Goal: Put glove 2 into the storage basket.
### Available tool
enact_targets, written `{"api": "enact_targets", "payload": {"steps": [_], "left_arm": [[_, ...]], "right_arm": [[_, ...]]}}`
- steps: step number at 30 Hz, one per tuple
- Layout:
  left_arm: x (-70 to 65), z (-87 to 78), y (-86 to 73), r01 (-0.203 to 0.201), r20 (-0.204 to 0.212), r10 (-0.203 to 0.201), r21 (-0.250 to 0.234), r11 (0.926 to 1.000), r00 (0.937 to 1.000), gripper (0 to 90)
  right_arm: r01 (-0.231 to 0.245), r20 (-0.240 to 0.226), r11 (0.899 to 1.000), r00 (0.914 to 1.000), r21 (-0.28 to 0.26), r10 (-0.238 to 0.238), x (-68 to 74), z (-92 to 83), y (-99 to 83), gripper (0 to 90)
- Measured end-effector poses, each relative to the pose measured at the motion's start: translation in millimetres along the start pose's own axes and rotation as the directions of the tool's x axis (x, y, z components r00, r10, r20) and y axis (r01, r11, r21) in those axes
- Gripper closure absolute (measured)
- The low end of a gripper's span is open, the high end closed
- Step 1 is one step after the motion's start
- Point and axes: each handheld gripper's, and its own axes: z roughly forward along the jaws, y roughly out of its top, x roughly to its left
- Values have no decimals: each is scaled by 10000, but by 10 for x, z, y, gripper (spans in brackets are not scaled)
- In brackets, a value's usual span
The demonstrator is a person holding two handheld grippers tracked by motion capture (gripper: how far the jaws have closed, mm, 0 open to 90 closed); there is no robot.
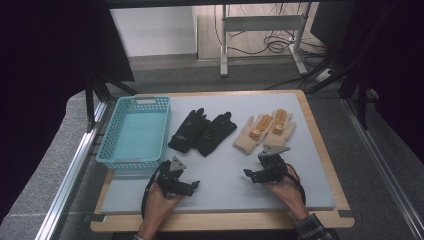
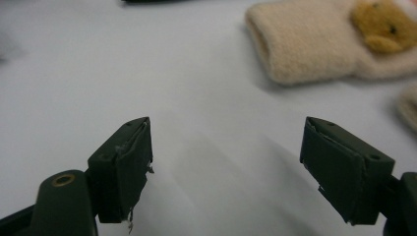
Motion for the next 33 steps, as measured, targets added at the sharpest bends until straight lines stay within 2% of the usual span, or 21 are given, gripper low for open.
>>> {"api": "enact_targets", "payload": {"steps": [13, 24, 29, 33], "left_arm": [[-1, 0, -1, -4, -4, 4, -5, 10000, 10000, 41], [-1, -1, -1, -6, -6, 6, -4, 10000, 10000, 41], [-1, -1, -1, -5, -6, 5, -5, 10000, 10000, 41], [-1, -1, -1, -7, -5, 7, -7, 10000, 10000, 41]], "right_arm": [[-133, -65, 9999, 9999, 26, 134, -4, 133, 322, 194], [72, 34, 10000, 10000, 52, -73, 11, 424, 605, 300], [2, 1, 9999, 10000, 115, -2, -2, 532, 720, 312], [-50, 35, 10000, 10000, -72, 50, -31, 662, 885, 307]]}}
